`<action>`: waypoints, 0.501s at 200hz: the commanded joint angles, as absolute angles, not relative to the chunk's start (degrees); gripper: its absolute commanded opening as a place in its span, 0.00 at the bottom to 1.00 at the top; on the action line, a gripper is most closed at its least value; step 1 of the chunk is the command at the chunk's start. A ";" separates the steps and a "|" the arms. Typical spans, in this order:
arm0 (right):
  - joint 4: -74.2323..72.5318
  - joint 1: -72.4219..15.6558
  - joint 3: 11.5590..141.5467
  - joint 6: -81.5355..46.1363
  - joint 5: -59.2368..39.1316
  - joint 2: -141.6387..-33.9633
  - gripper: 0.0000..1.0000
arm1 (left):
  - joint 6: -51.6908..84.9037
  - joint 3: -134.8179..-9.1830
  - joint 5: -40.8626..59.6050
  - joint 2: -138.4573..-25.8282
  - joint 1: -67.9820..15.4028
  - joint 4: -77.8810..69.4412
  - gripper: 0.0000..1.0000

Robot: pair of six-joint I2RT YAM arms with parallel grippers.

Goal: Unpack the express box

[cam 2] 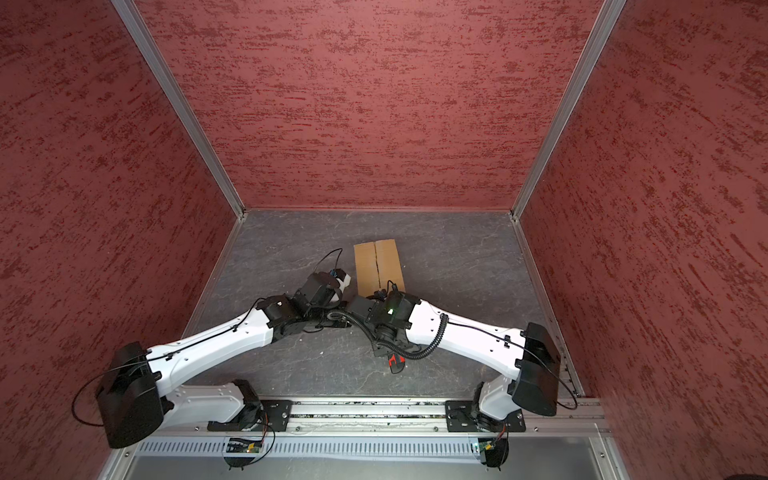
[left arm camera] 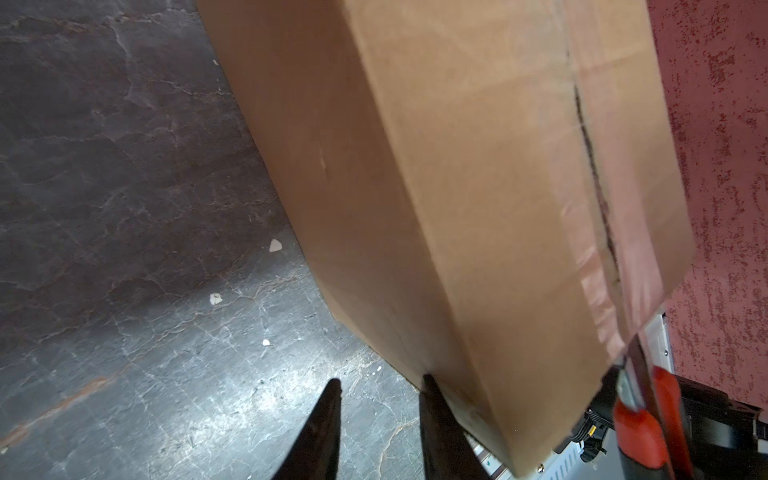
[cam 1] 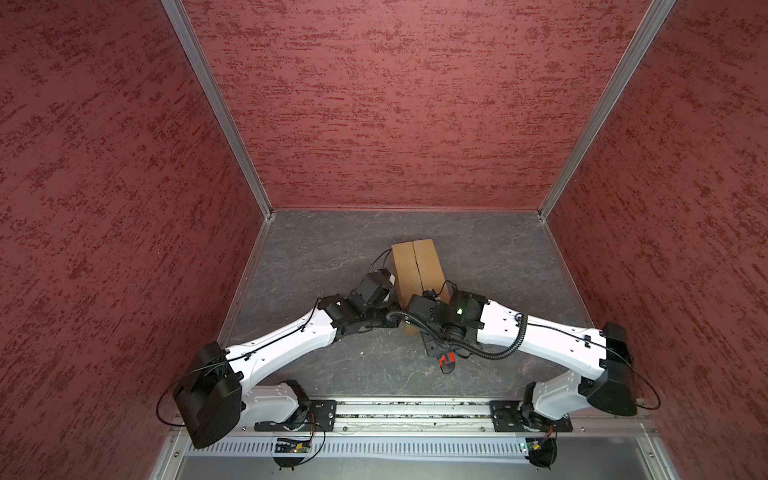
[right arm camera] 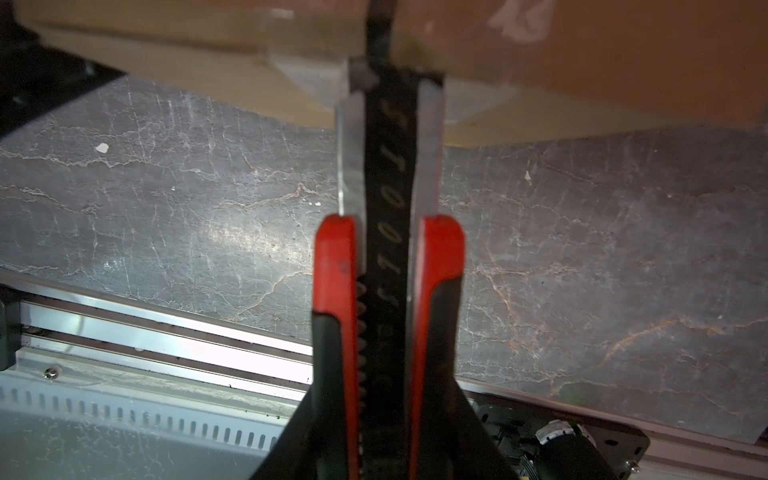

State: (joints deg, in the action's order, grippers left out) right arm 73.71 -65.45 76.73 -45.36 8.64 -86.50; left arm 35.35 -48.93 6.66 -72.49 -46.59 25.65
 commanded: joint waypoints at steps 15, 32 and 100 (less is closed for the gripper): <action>69.79 -65.92 79.80 -42.72 7.25 -87.23 0.03 | 35.54 -50.65 6.96 -73.21 -48.16 21.92 0.33; 69.75 -65.92 79.73 -42.64 7.11 -87.10 0.03 | 35.53 -50.76 6.62 -73.13 -48.33 21.98 0.33; 69.79 -65.92 79.51 -42.49 6.68 -86.77 0.03 | 35.49 -51.70 5.09 -72.27 -48.60 22.55 0.33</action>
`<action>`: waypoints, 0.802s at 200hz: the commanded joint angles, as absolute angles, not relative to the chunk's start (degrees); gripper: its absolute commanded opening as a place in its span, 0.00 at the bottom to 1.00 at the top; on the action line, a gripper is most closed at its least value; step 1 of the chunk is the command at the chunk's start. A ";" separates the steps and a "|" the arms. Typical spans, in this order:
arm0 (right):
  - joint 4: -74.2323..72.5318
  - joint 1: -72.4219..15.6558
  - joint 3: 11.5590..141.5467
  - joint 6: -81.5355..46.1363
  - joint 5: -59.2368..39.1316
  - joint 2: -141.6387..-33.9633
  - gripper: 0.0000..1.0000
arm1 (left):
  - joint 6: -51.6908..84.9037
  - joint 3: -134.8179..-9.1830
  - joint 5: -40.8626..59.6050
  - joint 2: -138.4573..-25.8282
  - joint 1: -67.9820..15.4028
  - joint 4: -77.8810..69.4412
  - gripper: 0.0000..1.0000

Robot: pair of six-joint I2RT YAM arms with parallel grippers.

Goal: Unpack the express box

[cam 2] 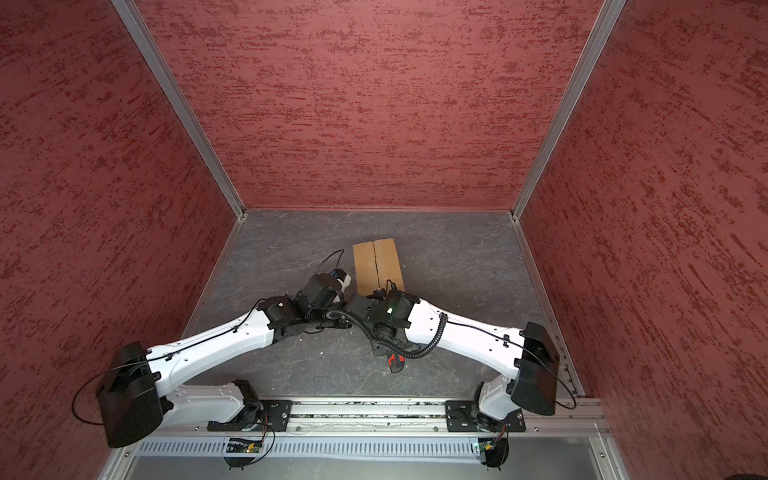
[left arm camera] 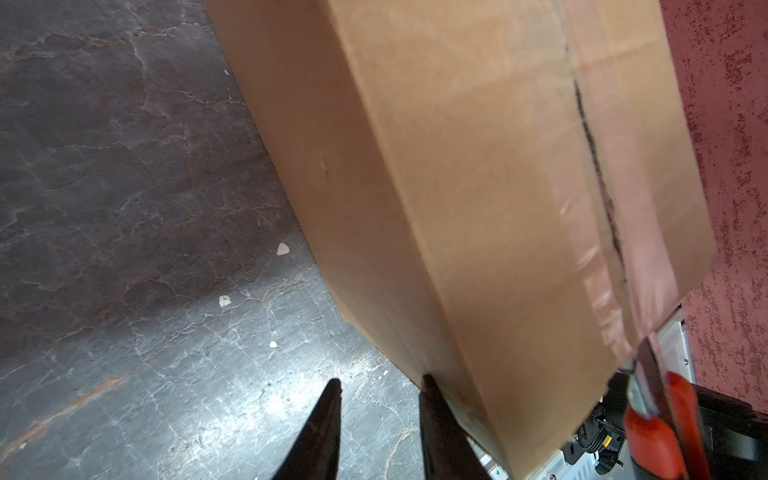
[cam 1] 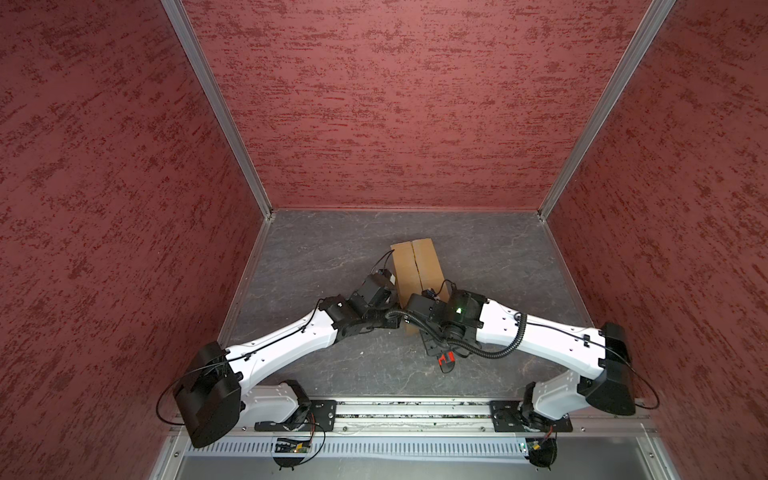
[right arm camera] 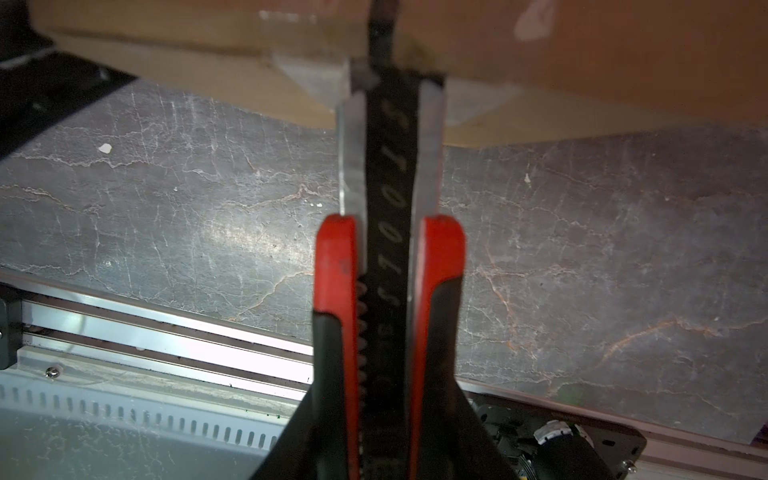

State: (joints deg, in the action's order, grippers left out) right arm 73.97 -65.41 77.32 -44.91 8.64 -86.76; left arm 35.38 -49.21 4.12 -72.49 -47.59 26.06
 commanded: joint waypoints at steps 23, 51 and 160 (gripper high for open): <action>69.61 -65.92 79.41 -42.50 6.53 -86.87 0.03 | 35.47 -51.86 4.63 -71.83 -48.58 22.67 0.33; 69.54 -65.92 78.97 -42.45 6.52 -86.92 0.03 | 35.42 -51.96 4.19 -71.44 -48.60 22.64 0.33; 69.65 -65.92 78.21 -42.93 6.56 -86.09 0.02 | 35.66 -51.54 3.27 -68.95 -49.11 20.45 0.33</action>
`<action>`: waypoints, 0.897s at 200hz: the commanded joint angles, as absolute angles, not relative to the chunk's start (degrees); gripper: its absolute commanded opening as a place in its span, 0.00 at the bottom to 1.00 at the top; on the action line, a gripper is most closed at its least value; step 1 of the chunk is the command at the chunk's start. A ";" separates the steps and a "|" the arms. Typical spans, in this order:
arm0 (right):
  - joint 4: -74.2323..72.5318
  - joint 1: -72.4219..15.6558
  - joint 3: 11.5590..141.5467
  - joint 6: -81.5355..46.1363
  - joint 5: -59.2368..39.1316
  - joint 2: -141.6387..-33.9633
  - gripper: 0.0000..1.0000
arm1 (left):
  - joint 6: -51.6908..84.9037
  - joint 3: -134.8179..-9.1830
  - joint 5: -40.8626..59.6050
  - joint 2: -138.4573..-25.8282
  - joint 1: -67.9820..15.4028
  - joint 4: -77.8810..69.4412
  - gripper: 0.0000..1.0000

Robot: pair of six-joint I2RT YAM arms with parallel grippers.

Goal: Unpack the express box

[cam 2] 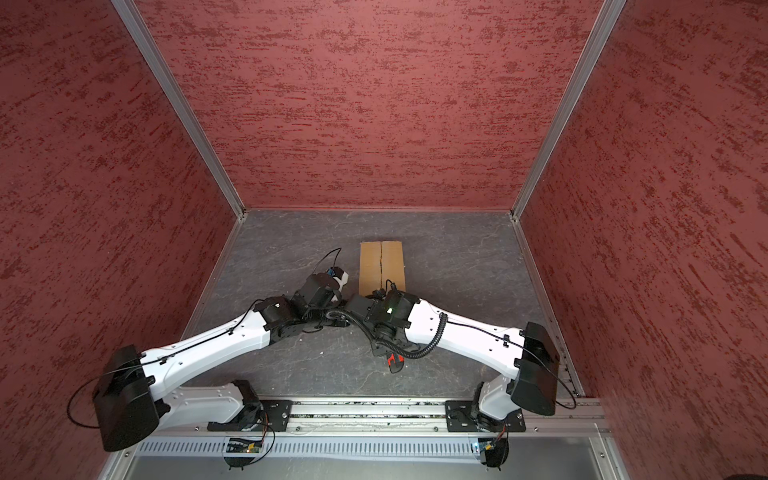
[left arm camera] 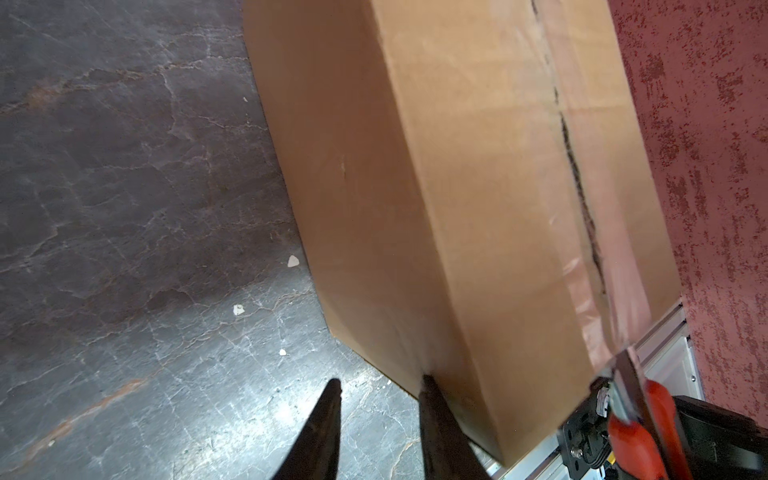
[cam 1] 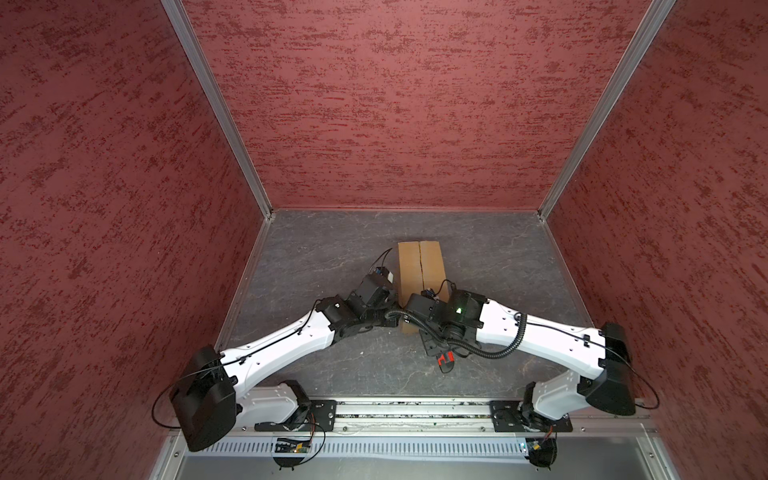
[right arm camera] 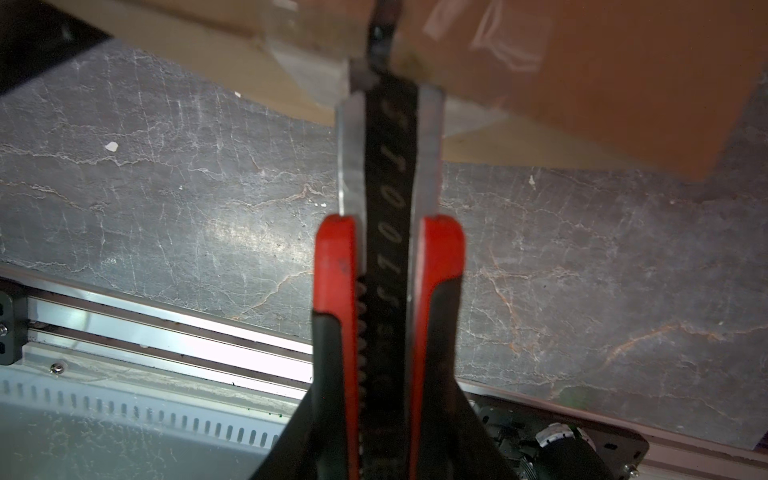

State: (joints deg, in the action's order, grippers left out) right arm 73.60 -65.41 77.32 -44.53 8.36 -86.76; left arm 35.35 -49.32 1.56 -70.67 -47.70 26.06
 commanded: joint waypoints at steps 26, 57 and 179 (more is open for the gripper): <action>69.61 -65.92 78.39 -42.96 6.57 -86.22 0.02 | 35.88 -50.99 3.17 -68.91 -49.86 19.45 0.33; 69.18 -65.92 78.47 -42.98 6.43 -86.57 0.02 | 36.60 -50.19 2.70 -68.71 -51.53 17.98 0.32; 68.60 -65.92 79.25 -42.61 5.99 -87.90 0.02 | 37.45 -51.00 0.36 -68.91 -55.10 15.52 0.32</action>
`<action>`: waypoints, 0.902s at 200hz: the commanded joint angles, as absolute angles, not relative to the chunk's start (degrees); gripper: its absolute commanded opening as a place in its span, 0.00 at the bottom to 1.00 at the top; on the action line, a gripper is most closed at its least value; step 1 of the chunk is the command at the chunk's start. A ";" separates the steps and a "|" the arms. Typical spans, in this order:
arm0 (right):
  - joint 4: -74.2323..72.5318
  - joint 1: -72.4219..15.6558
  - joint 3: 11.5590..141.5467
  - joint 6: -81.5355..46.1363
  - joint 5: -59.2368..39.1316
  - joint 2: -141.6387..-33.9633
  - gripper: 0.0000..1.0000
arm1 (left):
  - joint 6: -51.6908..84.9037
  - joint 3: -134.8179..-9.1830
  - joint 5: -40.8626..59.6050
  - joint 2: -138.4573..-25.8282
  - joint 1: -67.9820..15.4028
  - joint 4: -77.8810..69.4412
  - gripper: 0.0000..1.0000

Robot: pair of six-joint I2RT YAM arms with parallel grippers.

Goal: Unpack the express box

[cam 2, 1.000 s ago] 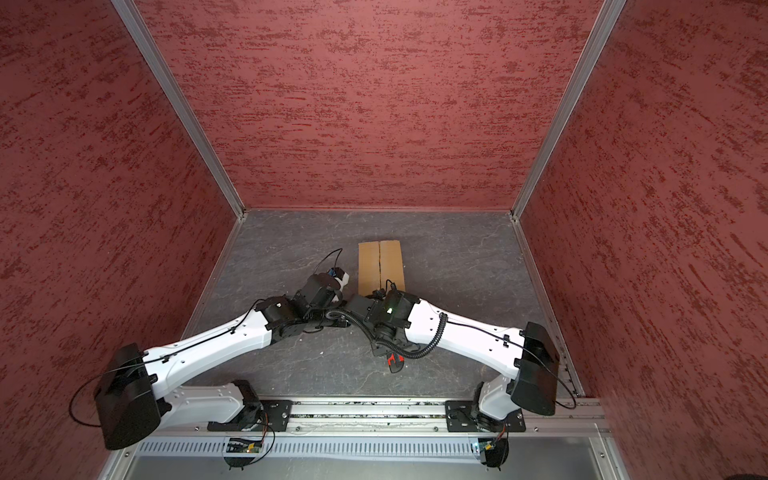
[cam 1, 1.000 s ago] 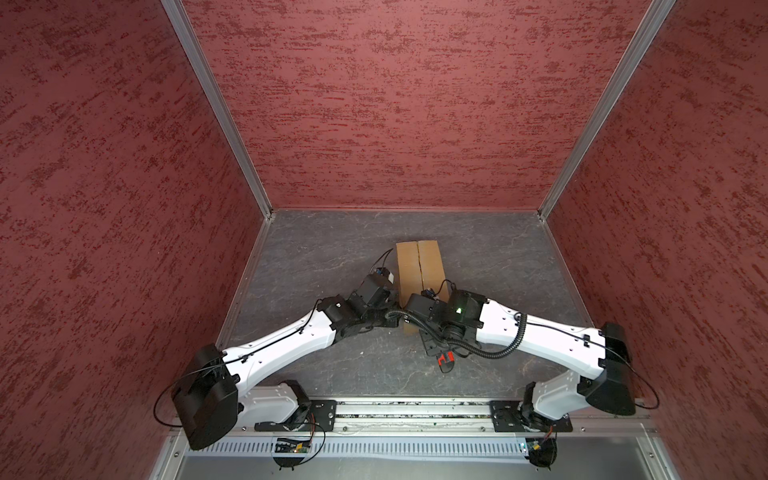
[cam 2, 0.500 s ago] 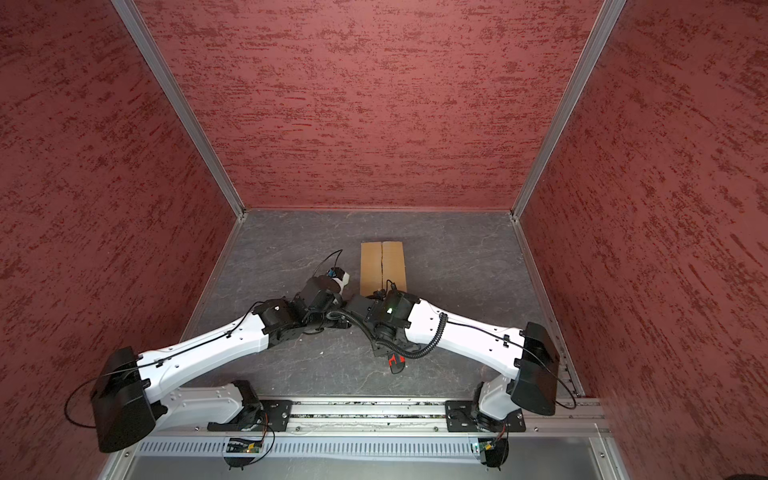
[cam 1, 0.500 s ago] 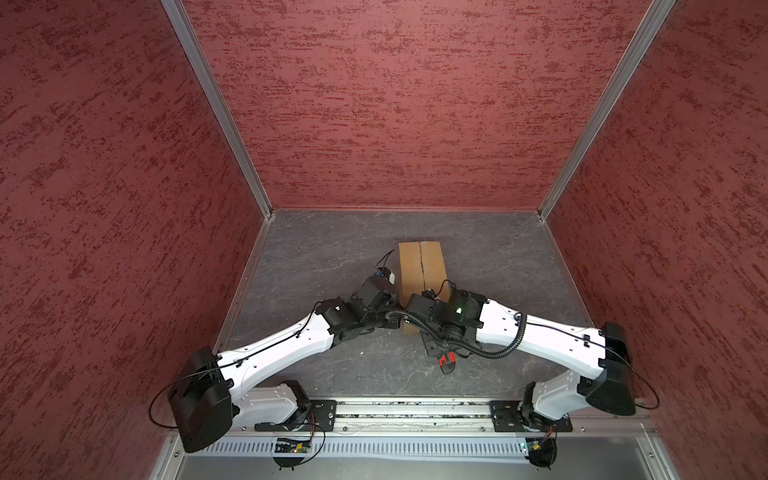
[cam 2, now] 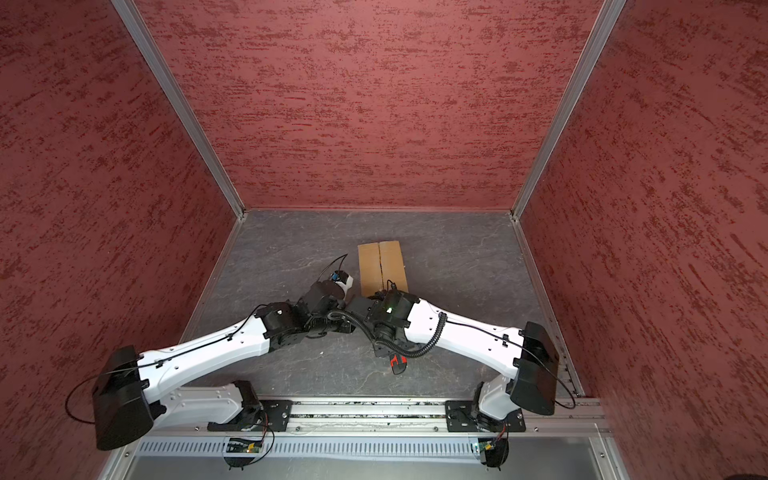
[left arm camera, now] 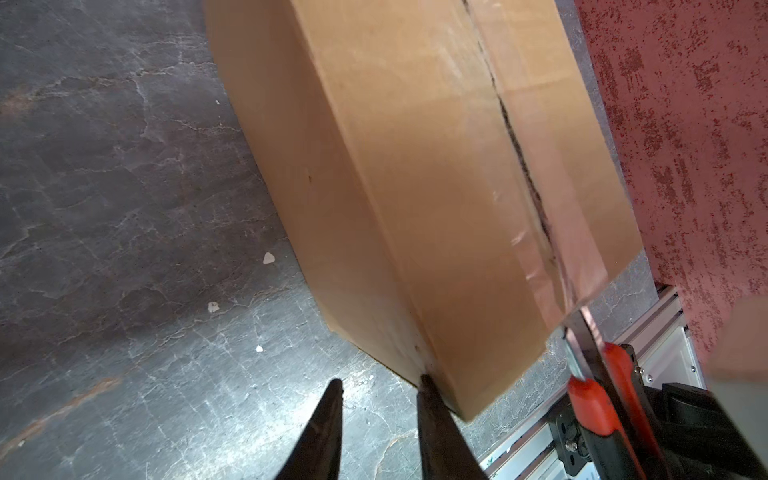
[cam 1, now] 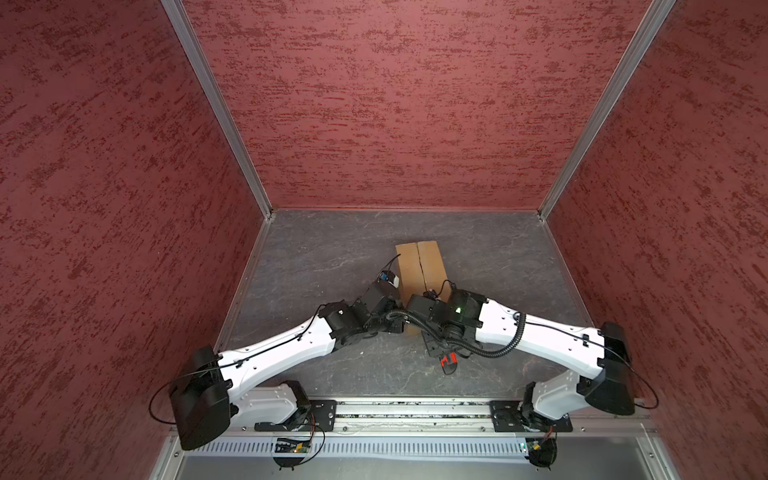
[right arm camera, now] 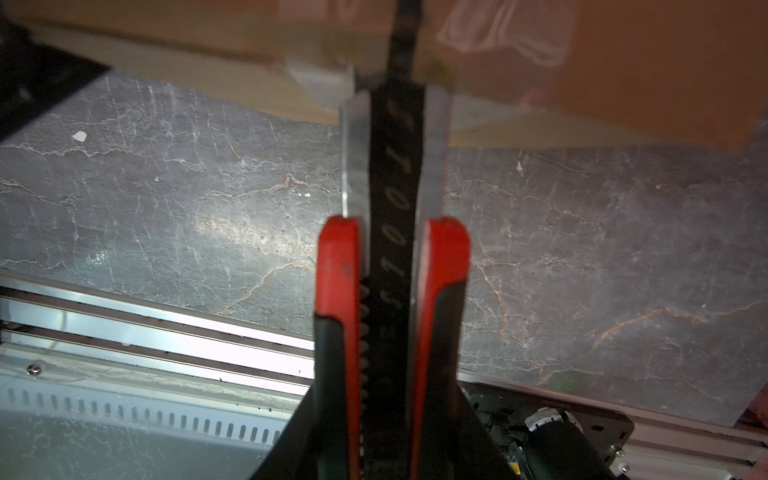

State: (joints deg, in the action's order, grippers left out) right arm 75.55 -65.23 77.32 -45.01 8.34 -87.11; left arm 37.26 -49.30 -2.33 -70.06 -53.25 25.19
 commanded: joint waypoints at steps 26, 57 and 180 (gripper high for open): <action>68.36 -65.92 79.23 -42.63 5.92 -88.07 0.02 | 37.54 -50.98 0.25 -68.91 -55.37 15.21 0.32; 68.13 -65.92 79.39 -42.45 5.82 -88.42 0.02 | 37.46 -51.15 0.22 -69.17 -55.46 15.03 0.32; 69.15 -65.92 76.70 -44.81 6.77 -84.98 0.02 | 36.66 -51.74 -2.19 -68.63 -53.29 18.36 0.34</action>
